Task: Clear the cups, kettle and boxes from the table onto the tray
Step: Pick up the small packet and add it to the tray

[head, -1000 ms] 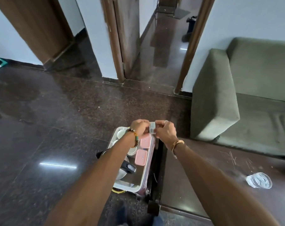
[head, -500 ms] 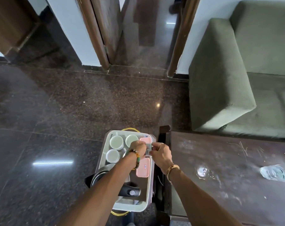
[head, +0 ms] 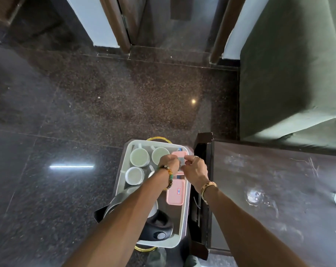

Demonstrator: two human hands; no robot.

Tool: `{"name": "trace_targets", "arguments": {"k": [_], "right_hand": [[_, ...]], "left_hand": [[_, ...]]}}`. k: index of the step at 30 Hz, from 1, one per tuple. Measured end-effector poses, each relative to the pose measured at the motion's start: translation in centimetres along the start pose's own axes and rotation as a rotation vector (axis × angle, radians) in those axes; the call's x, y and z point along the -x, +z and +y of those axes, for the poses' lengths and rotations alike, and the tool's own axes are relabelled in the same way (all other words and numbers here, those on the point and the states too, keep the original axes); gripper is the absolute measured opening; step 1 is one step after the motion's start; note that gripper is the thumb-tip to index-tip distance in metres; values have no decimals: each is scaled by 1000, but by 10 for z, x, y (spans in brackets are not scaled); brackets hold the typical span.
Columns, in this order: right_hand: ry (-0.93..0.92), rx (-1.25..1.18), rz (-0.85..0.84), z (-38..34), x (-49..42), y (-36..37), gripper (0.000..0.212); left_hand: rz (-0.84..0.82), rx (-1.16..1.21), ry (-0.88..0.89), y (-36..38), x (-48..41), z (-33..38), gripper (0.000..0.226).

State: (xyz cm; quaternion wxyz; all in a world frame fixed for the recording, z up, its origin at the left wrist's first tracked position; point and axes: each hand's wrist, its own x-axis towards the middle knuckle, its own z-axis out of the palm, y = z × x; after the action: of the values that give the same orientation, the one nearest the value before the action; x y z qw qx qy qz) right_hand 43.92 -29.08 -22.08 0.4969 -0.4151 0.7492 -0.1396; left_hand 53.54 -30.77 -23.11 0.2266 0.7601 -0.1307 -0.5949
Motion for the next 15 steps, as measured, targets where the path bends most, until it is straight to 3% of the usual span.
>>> {"name": "trace_targets", "arguments": {"k": [6,10,15], "right_hand": [[-8,37,-14,-3,-4,2,23],[22,28,-75,-2,-5,6,16],[11,79,-54,-1,4,-1,11]], "left_hand": [[-87,184,-94,-4,-3,-1,24],[-92,235,-108,-3,3,0,37],[-74,148,-112,-9,6,-4,36]]}}
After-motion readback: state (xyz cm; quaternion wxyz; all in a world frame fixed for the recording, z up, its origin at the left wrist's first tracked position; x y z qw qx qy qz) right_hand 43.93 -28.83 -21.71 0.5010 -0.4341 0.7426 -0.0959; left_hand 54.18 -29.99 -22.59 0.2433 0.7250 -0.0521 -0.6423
